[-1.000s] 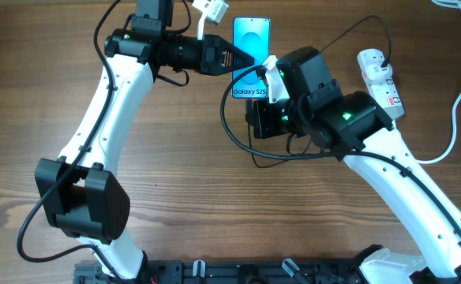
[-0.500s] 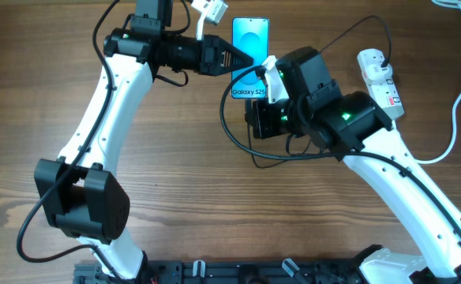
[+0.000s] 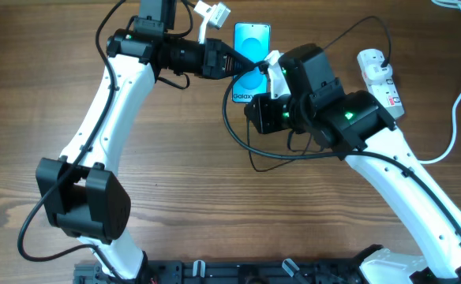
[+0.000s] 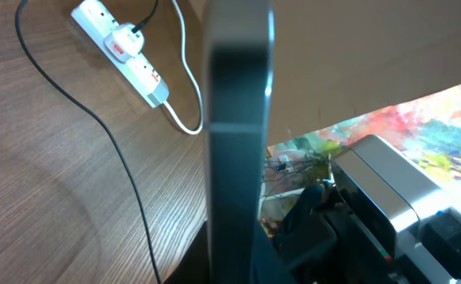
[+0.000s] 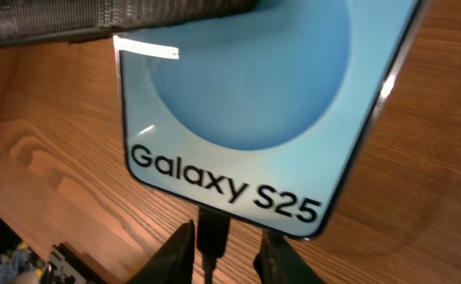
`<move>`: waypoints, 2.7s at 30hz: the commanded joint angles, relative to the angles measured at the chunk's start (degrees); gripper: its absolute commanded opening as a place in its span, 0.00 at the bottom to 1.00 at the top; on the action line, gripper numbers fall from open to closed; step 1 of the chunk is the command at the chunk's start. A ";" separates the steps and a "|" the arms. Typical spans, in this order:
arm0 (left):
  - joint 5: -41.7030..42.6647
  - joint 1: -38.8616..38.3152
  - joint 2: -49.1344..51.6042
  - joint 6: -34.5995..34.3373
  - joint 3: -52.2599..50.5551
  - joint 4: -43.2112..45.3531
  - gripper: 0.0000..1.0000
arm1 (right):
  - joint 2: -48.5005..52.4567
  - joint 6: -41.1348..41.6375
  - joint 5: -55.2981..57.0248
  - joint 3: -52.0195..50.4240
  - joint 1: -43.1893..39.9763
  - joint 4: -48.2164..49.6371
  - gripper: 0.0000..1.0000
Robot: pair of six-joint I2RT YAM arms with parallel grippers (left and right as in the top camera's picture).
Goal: Plug charger to phone and switch on socket
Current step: 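Open the right gripper to release the plug and pull it away, then lower the phone flat onto the table with the left gripper and release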
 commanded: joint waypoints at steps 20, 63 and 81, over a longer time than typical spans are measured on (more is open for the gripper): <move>-18.36 2.97 -0.20 -6.21 -0.15 1.27 0.04 | -1.07 -1.77 3.63 1.25 -0.79 -11.54 0.98; -28.20 -5.84 24.24 -10.32 -0.15 2.29 0.04 | 1.97 8.61 10.71 0.98 -3.63 -12.20 1.00; -34.64 -5.70 27.71 -10.25 -0.15 2.05 0.04 | 1.97 9.11 10.64 0.98 -3.63 -12.00 1.00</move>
